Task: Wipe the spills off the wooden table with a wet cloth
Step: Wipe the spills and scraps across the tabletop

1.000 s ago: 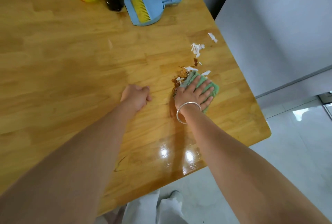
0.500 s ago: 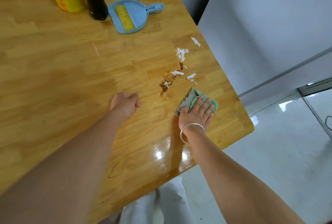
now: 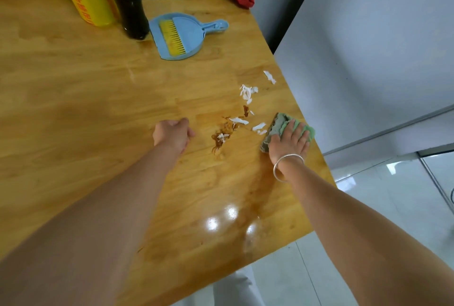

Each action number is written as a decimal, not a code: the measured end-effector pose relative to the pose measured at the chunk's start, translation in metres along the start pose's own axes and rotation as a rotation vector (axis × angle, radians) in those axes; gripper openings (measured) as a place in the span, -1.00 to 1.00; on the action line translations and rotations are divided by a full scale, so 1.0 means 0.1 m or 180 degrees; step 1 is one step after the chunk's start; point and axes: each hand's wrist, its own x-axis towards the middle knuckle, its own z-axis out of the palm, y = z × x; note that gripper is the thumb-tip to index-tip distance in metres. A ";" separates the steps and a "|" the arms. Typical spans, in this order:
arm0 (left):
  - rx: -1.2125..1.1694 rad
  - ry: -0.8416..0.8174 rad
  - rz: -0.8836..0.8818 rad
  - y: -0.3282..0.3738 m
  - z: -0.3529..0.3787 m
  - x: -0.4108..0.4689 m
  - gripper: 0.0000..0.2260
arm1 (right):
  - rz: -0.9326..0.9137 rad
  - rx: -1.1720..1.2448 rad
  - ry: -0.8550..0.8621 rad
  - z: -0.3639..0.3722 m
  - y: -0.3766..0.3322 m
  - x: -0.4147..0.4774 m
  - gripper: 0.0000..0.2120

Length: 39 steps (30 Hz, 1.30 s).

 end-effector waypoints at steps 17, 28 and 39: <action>0.0302 0.0606 -0.0115 0.15 0.19 0.21 -0.63 | -0.1349 0.1557 -0.0351 -0.61 -0.32 1.33 -0.54; 0.0345 0.0643 -0.0245 0.16 0.18 0.24 -0.60 | -0.2496 0.0247 0.0008 -0.59 -0.56 1.56 -0.50; 0.0408 0.0506 -0.0180 0.20 0.17 0.18 -0.64 | -0.3053 0.0092 -0.0337 -0.37 -0.61 0.98 -0.40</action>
